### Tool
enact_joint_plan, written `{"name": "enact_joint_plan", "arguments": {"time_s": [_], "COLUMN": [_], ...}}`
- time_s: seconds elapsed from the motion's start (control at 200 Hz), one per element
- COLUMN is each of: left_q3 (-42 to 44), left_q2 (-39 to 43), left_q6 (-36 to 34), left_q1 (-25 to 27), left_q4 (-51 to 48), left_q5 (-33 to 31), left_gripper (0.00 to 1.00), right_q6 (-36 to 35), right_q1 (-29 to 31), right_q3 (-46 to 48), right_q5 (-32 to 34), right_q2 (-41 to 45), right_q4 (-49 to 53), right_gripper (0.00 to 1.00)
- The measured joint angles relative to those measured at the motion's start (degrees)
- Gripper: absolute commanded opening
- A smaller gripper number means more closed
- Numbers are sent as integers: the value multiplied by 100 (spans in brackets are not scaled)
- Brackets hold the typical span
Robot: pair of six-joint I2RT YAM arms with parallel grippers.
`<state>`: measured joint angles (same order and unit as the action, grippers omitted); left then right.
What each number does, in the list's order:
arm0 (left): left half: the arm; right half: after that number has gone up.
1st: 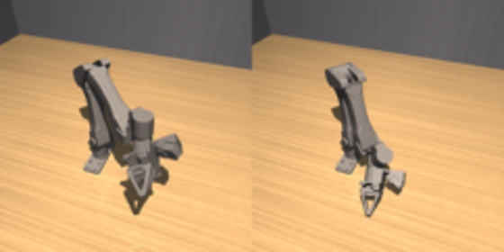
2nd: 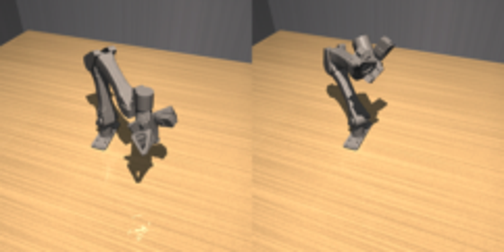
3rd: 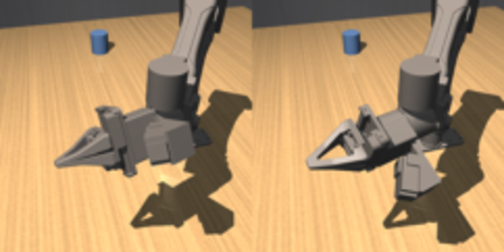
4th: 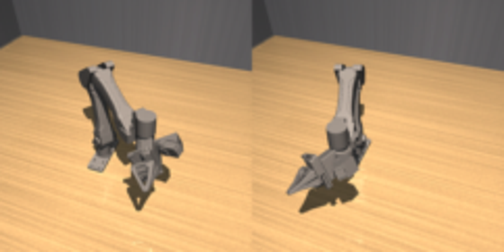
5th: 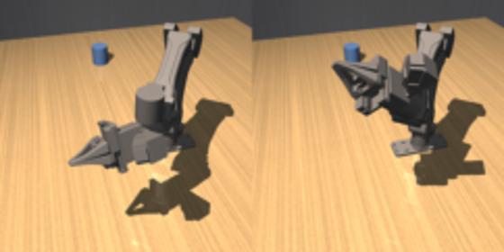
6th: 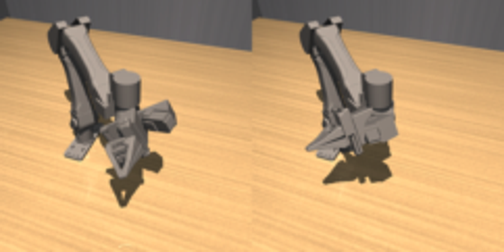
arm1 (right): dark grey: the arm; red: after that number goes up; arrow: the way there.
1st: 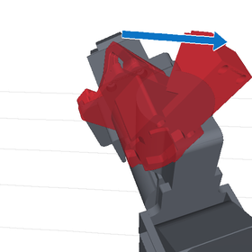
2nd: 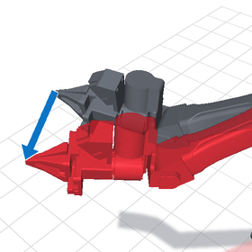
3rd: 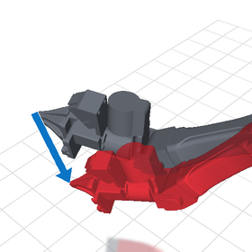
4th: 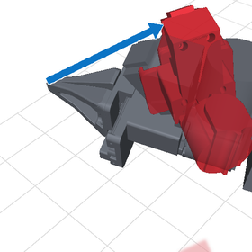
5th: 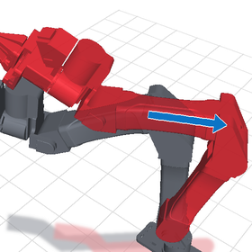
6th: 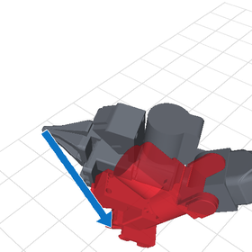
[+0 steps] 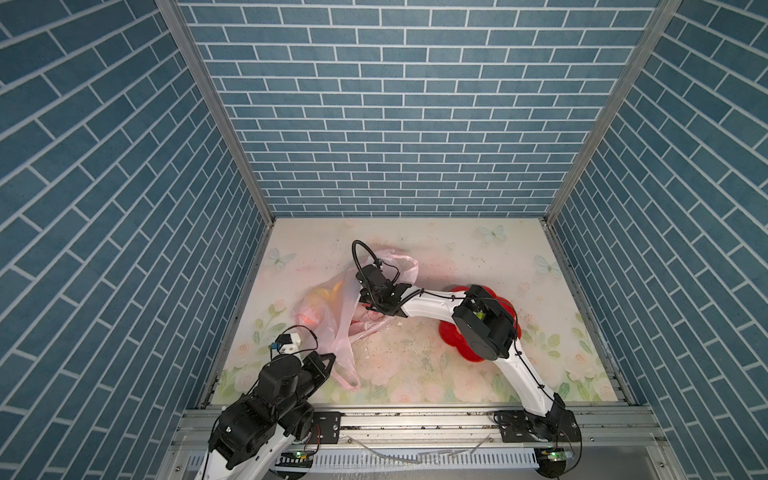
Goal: Take the fake fruits out of the plastic bag
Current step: 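Grasp the second cream fruit inside the bag with the right gripper, then carry the cream fruit out of the bag over the red plate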
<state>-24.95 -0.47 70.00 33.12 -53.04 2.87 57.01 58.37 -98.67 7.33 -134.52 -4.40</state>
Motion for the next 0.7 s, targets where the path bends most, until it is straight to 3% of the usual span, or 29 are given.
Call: {"name": "enact_joint_plan", "arguments": {"time_s": [0.18, 0.49, 0.7], "left_q3": [-11, -11, -133], "left_q2": [0, -74, -876], "left_q6": [0, -17, -262], "left_q1": [0, 0, 0], "left_q4": [9, 424, 1145], "left_q5": [-17, -232, -601], "left_gripper": [0, 0, 0], "right_q6": [-26, -229, -597], "right_q1": [-31, 0, 133], "right_q3": [186, 999, 1475], "right_q5": [-7, -214, -492], "right_q2": [0, 442, 1217], "right_q4": [-404, -728, -216], "right_gripper": [43, 32, 30]}}
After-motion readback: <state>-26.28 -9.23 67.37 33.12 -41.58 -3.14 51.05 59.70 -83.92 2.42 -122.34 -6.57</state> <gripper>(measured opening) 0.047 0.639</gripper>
